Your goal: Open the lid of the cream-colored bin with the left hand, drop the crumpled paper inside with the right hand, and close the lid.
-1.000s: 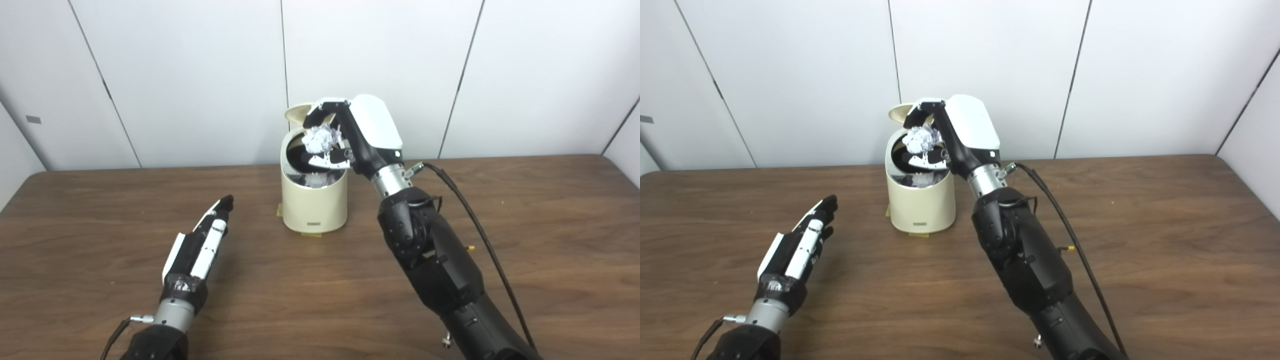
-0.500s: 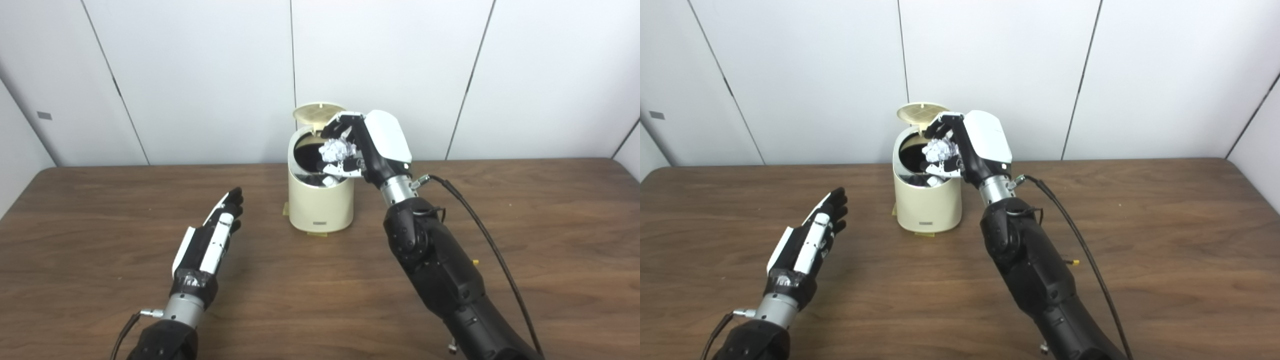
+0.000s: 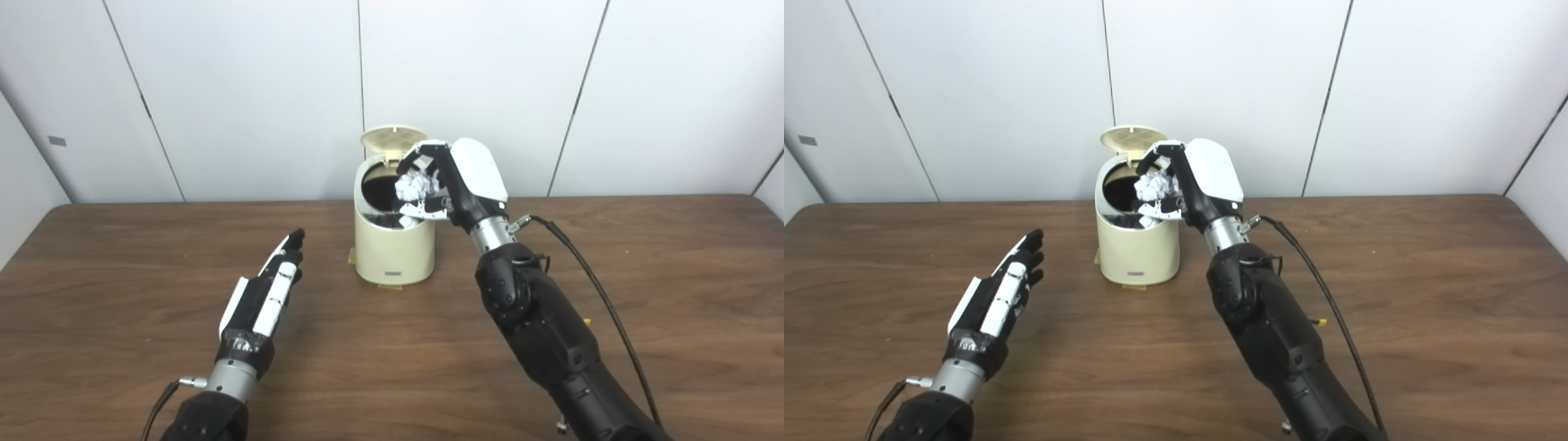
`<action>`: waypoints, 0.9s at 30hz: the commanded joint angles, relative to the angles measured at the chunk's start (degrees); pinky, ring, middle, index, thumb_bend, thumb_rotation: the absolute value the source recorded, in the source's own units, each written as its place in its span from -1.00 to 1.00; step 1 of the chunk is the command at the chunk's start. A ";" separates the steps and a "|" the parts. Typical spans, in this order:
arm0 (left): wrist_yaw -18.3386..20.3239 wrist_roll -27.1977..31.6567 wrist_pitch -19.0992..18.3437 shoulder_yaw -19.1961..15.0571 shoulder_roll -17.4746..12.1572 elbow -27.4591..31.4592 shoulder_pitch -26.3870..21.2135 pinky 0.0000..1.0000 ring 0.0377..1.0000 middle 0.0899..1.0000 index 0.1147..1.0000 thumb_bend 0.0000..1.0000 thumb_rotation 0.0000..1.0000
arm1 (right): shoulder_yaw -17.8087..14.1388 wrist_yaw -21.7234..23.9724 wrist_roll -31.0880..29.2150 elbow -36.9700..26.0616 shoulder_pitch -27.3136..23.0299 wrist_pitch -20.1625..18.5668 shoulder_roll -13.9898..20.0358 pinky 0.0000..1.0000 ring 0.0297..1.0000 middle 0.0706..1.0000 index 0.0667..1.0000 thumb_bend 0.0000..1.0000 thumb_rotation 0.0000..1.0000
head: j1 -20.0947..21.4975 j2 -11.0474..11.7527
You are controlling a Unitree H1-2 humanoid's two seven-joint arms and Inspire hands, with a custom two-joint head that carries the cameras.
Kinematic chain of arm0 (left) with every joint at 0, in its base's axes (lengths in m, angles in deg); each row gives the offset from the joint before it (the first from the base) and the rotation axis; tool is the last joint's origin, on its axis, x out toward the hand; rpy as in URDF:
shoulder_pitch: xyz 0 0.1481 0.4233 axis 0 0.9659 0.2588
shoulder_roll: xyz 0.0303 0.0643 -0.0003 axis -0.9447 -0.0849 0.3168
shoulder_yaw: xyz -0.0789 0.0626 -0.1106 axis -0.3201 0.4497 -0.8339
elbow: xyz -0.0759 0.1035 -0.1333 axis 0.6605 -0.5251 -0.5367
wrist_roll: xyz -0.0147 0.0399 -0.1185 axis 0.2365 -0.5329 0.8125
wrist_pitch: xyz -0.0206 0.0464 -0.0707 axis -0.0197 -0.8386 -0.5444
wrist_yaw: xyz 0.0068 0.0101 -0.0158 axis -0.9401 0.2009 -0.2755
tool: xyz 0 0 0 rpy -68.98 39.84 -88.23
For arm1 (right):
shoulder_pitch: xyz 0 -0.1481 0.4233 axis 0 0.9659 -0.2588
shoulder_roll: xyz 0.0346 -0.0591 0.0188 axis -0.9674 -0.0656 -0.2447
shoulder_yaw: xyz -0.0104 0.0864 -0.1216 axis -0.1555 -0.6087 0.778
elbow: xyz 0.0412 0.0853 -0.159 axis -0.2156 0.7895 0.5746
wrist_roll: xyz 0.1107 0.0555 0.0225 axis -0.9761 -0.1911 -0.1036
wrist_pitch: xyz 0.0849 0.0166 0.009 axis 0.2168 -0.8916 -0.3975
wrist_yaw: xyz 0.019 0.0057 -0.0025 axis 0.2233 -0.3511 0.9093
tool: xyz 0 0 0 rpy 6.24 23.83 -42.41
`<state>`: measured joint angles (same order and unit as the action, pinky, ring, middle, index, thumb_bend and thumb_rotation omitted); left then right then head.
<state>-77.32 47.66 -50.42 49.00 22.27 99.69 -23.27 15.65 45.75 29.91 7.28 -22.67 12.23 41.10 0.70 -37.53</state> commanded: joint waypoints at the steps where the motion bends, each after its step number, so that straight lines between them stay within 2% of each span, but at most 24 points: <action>1: -0.15 -0.77 1.47 0.19 -0.11 1.69 -1.57 0.98 1.00 1.00 0.98 0.01 0.66 | 0.56 0.97 0.13 -1.50 -3.06 0.11 -0.11 -0.11 0.12 0.30 -0.08 0.04 -0.75 | 0.04 -0.02; 2: -0.22 -0.84 1.62 0.23 -0.10 1.64 -1.58 0.97 1.00 1.00 0.98 0.01 0.66 | 0.68 1.22 0.21 -1.50 -3.09 -0.06 -0.09 -0.11 0.12 0.30 -0.08 0.04 -0.74 | 0.01 0.00; 3: -0.27 -0.94 1.70 0.30 -0.09 1.59 -1.59 0.96 1.00 1.00 0.98 0.01 0.66 | 0.75 1.47 0.20 -1.50 -3.10 -0.21 -0.05 -0.11 0.13 0.30 0.08 0.41 -0.85 | 0.06 0.01; 4: -0.33 -0.94 1.70 0.30 -0.05 1.59 -1.59 0.96 1.00 1.00 0.98 0.01 0.66 | 0.82 1.72 0.19 -1.47 -3.12 -0.41 -0.02 -0.10 0.13 0.30 0.17 0.59 -0.90 | 0.06 0.01; 6: -0.41 -0.90 1.79 0.33 0.08 1.42 -1.62 0.96 1.00 1.00 0.98 0.01 0.65 | 0.90 2.30 0.11 -1.36 -3.16 -1.08 0.05 -0.08 0.14 0.30 0.24 0.76 -0.93 | 0.13 0.15; 14: -0.60 -0.73 1.76 0.61 0.68 0.09 -1.79 1.00 1.00 1.00 0.99 0.09 0.62 | 2.01 6.25 0.27 -0.98 -3.15 -3.67 1.36 -0.13 0.07 0.25 0.21 0.79 -0.92 | 0.20 0.51; 20: -0.71 -0.68 1.93 0.62 1.02 0.15 -1.89 1.00 1.00 1.00 1.00 0.01 0.64 | 2.09 6.42 0.34 -1.40 -3.00 -4.03 1.78 -0.12 0.09 0.24 0.19 0.80 -0.93 | 0.07 0.55; 23: -0.70 -0.98 2.17 0.62 0.83 -0.06 -1.94 1.00 1.00 1.00 1.00 0.08 0.61 | 1.95 6.57 0.16 -1.49 -2.96 -4.17 1.86 -0.12 0.08 0.24 0.18 0.79 -0.93 | 0.07 0.55; 27: -0.65 -1.38 1.99 0.78 0.74 0.10 -1.98 1.00 1.00 1.00 1.00 0.09 0.61 | 1.99 6.77 0.17 -1.69 -2.89 -4.00 2.10 -0.09 0.10 0.25 0.19 0.80 -0.91 | -0.23 0.28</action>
<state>-77.79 46.63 -50.20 49.62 23.16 99.19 -23.32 17.42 51.44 30.07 5.92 -24.21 8.35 42.50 0.44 -37.18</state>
